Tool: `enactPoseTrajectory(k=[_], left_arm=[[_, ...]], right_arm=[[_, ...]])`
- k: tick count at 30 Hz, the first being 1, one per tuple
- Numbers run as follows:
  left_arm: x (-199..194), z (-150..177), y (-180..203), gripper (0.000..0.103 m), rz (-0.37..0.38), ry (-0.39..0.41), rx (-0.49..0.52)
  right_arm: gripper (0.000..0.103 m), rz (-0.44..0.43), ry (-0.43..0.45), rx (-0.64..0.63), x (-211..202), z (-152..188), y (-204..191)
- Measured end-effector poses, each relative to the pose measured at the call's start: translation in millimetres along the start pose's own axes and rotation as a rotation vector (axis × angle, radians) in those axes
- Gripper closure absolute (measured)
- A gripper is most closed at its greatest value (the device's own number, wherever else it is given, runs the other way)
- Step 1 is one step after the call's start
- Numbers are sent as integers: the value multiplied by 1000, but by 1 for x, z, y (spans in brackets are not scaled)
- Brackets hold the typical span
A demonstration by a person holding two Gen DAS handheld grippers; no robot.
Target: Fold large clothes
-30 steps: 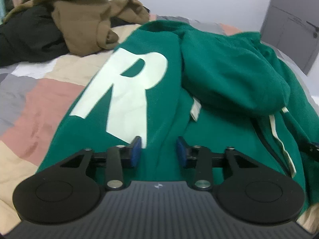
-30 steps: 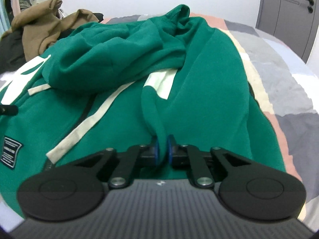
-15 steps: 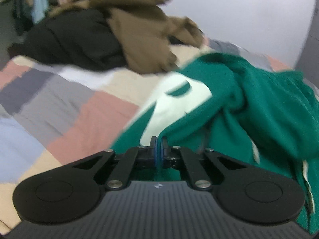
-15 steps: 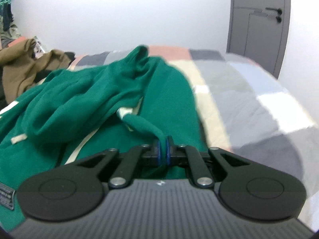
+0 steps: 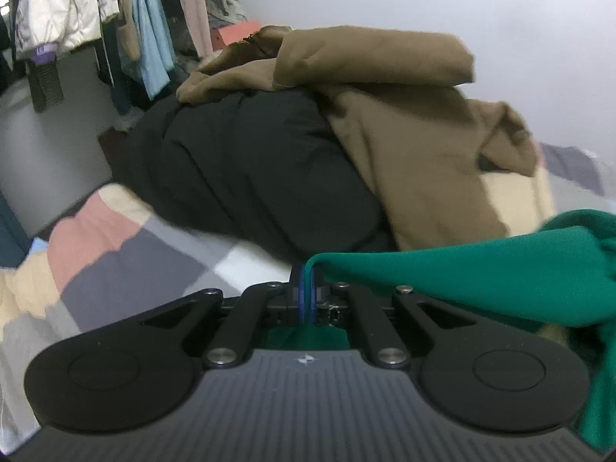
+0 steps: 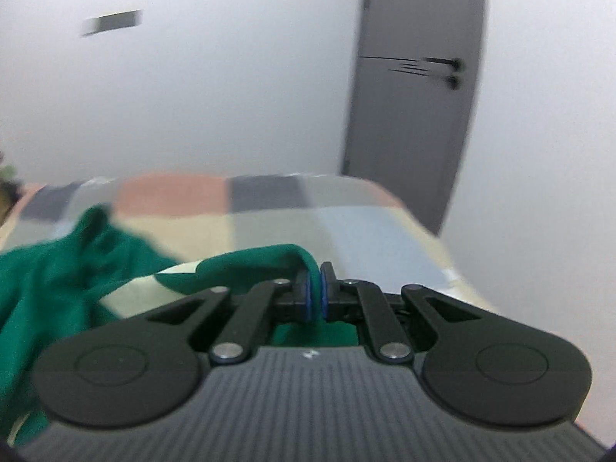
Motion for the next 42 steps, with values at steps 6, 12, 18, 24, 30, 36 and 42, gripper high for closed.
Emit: enactPoseTrajectory(k=[6, 12, 18, 24, 30, 36, 42], left_arm=[[82, 12, 10, 99, -43, -80, 36], [121, 33, 22, 99, -48, -146, 62], [115, 30, 26, 99, -52, -138, 56], [67, 37, 27, 53, -18, -82, 39], [-4, 32, 40, 53, 77, -11, 11], [-83, 24, 64, 53, 185, 60, 20], [-165, 24, 89, 53, 285, 121, 11]], right_arm=[[96, 149, -36, -20, 94, 17, 45], [96, 111, -85, 57, 149, 69, 63], [94, 101, -157, 110, 165, 102, 61], [69, 52, -165, 214, 135, 93, 52], [53, -70, -131, 266, 76, 68, 25], [53, -195, -83, 216, 3, 38, -20], [53, -335, -50, 173, -82, 27, -67]])
Point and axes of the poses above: each gripper's, at about its wrist camera, not at the fingertips, and x roughly the way its jaws point, y to its right, z to its underside, the point moved 10 cm from there along x, roughly the way its jaws point, and after that the axes turned 10 degrees about x, right-handed, at the moved point
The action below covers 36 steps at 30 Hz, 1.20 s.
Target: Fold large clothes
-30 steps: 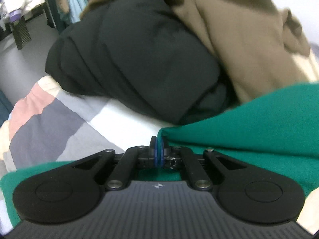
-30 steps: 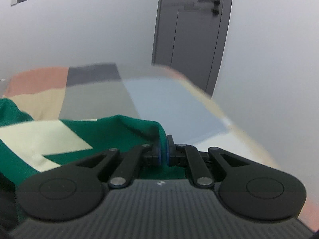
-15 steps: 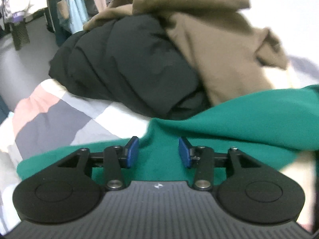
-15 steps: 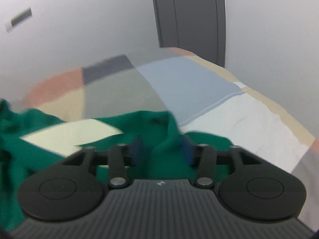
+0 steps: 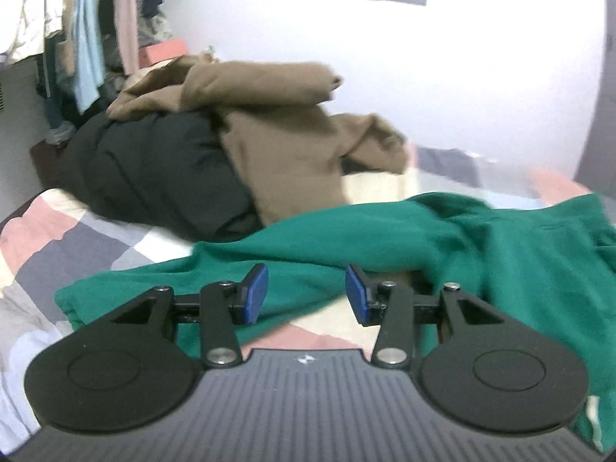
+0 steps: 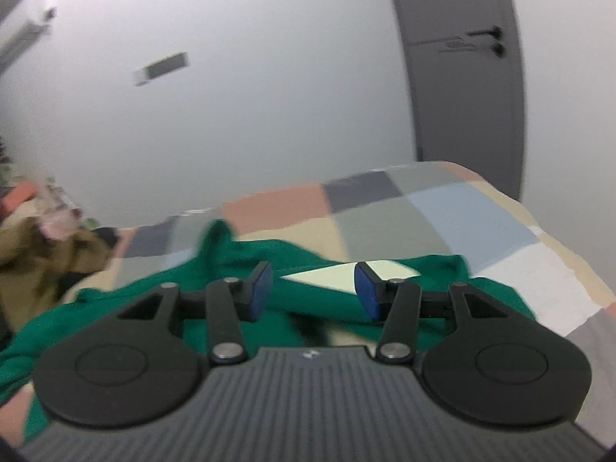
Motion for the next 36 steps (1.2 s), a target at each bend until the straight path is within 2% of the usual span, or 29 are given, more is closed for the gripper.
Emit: enactPoseTrajectory(k=[8, 11, 15, 20, 24, 26, 27, 28, 31, 36], left_arm=[[-64, 11, 63, 53, 151, 45, -18], [-74, 25, 89, 53, 232, 23, -27], [-85, 45, 115, 53, 279, 21, 10], [-94, 70, 130, 53, 315, 12, -5], [-88, 76, 130, 53, 325, 17, 0], [-82, 74, 130, 53, 333, 19, 4], [-79, 75, 131, 53, 337, 20, 1], [-72, 74, 130, 53, 339, 19, -1], [-61, 76, 130, 53, 342, 11, -1], [-43, 74, 126, 53, 344, 7, -15]], right_arm=[[53, -161, -41, -59, -68, 45, -76], [53, -211, -72, -86, -84, 69, -103], [53, -280, -106, -64, -96, 100, -128], [53, -318, -106, -106, -101, 137, -146], [51, -344, -136, -138, -91, 163, -156], [37, -351, -158, -162, -81, 175, -161], [25, -358, -171, -168, -74, 181, -165], [17, -366, -185, -169, -68, 187, -168], [17, -359, -227, -171, -46, 205, -175], [17, -300, -296, -172, 2, 233, -179]])
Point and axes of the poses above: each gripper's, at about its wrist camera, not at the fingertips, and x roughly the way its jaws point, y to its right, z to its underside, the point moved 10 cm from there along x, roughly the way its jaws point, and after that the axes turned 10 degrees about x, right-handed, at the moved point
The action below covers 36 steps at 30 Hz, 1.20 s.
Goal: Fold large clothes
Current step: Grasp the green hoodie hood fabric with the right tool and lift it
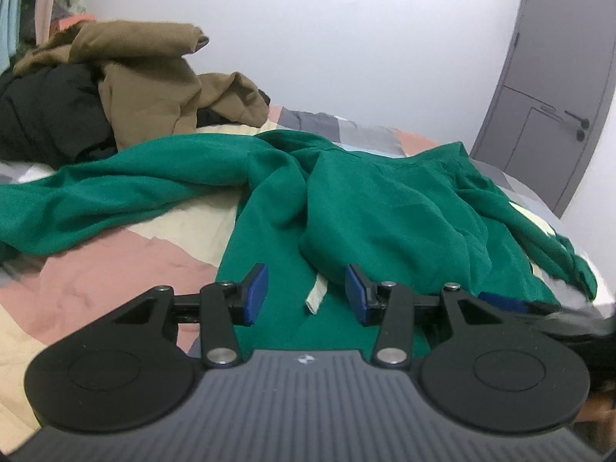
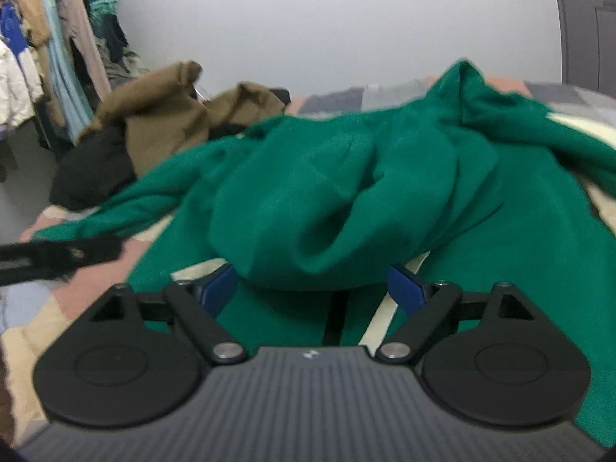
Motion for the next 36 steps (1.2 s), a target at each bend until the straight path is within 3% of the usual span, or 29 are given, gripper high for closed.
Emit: enactPoseTrajectory(k=[6, 8, 10, 12, 15, 23, 29, 32, 36], left_arm=[[14, -1, -18, 53, -14, 5, -25], [20, 1, -27, 53, -10, -11, -56], [26, 4, -36, 53, -7, -22, -88], [32, 3, -45, 53, -20, -25, -90], [42, -1, -62, 53, -49, -18, -93], [97, 2, -101, 53, -81, -56, -139], [134, -1, -112, 53, -54, -41, -168], [152, -2, -118, 53, -42, -36, -198], [172, 3, -121, 53, -39, -31, -208]], right_arm=[[18, 53, -16, -32, 58, -4, 8], [27, 69, -7, -42, 72, -14, 7], [53, 61, -4, -38, 84, -28, 5], [67, 71, 6, -72, 96, -50, 2], [74, 84, 35, -117, 114, -96, 0], [78, 181, 123, -178, 179, -251, 7], [79, 276, 256, -245, 236, -357, 11], [79, 313, 284, -229, 272, -385, 22], [79, 342, 307, -232, 318, -395, 37]])
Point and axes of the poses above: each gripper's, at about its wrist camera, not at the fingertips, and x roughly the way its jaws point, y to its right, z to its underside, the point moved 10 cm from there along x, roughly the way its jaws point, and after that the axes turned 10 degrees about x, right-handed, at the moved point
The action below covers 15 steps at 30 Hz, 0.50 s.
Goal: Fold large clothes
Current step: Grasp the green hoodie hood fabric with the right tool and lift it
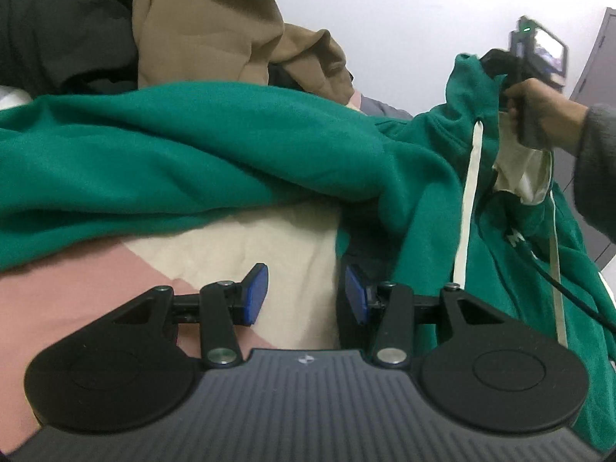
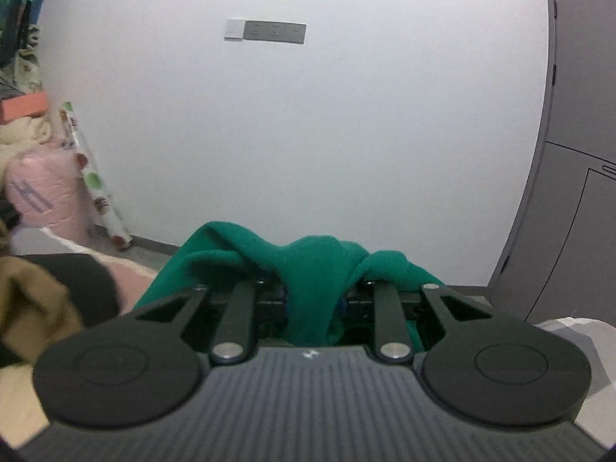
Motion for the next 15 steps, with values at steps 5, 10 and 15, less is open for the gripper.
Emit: enactPoseTrajectory(k=[5, 10, 15], left_arm=[[11, 0, -3, 53, 1, 21, -21], [15, 1, -7, 53, 3, 43, -37], [14, 1, -10, 53, 32, 37, -50]], right_arm=[[78, 33, -14, 1, 43, 21, -1], [78, 63, -99, -55, 59, 56, 1], [60, 27, -152, 36, 43, 71, 9]])
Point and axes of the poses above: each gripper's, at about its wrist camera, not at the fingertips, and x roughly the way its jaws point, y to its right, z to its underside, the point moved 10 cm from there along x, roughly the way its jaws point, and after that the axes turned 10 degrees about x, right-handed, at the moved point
